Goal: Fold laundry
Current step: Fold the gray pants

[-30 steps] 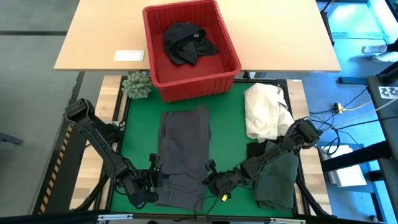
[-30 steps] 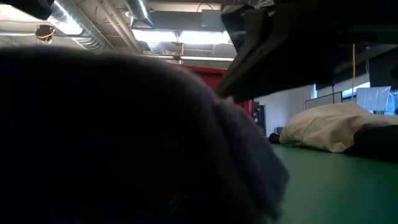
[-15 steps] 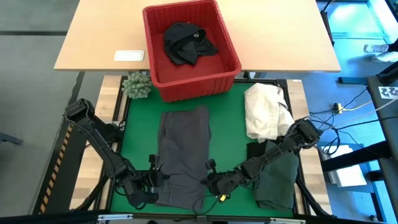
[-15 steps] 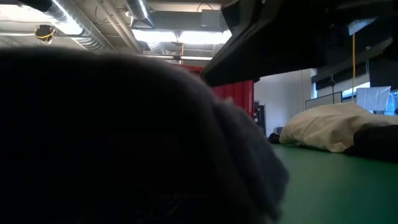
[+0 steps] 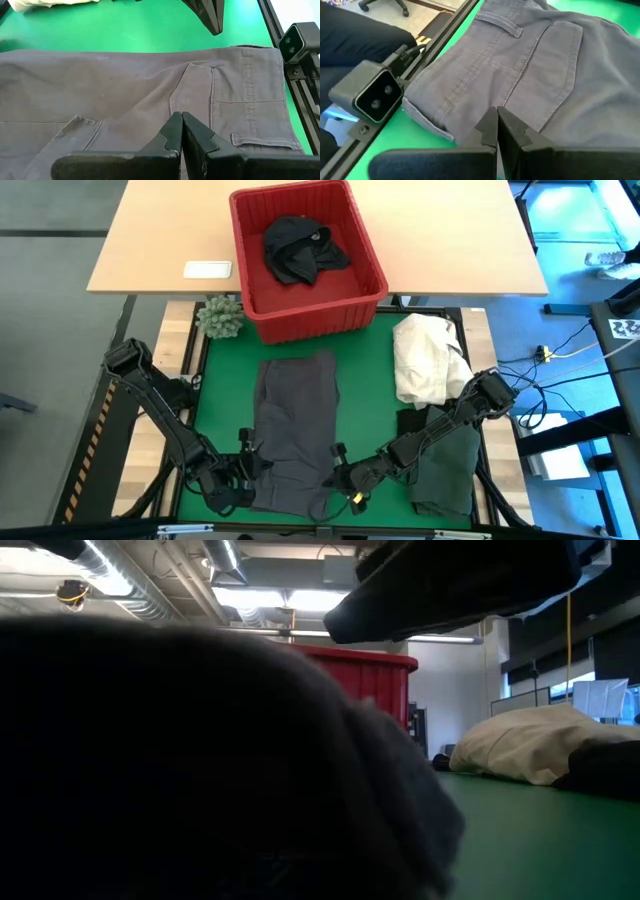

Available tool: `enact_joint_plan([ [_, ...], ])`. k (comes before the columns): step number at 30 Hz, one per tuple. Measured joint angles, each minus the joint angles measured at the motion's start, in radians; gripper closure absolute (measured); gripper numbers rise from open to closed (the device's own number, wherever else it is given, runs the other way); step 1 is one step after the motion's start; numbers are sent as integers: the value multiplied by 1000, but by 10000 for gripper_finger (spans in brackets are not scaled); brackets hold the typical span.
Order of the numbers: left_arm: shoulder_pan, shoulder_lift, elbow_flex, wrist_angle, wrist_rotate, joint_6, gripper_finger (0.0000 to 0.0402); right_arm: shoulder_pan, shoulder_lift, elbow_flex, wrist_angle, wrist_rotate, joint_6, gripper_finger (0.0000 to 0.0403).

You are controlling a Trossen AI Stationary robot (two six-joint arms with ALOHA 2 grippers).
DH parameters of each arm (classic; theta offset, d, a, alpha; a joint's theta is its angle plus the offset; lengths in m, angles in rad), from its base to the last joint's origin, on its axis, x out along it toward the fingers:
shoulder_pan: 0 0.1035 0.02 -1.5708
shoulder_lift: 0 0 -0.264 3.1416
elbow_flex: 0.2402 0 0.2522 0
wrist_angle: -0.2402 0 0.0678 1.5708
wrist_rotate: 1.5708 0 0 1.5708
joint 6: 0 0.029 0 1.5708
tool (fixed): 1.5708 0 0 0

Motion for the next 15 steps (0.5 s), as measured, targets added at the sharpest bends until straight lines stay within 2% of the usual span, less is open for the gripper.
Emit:
enact_joint_plan([
  [5, 0, 0, 0, 0, 0, 0, 401, 0, 0, 0, 11, 0, 75, 400],
  [15, 0, 0, 0, 0, 0, 3, 401, 0, -2, 0, 89, 20, 106, 400],
])
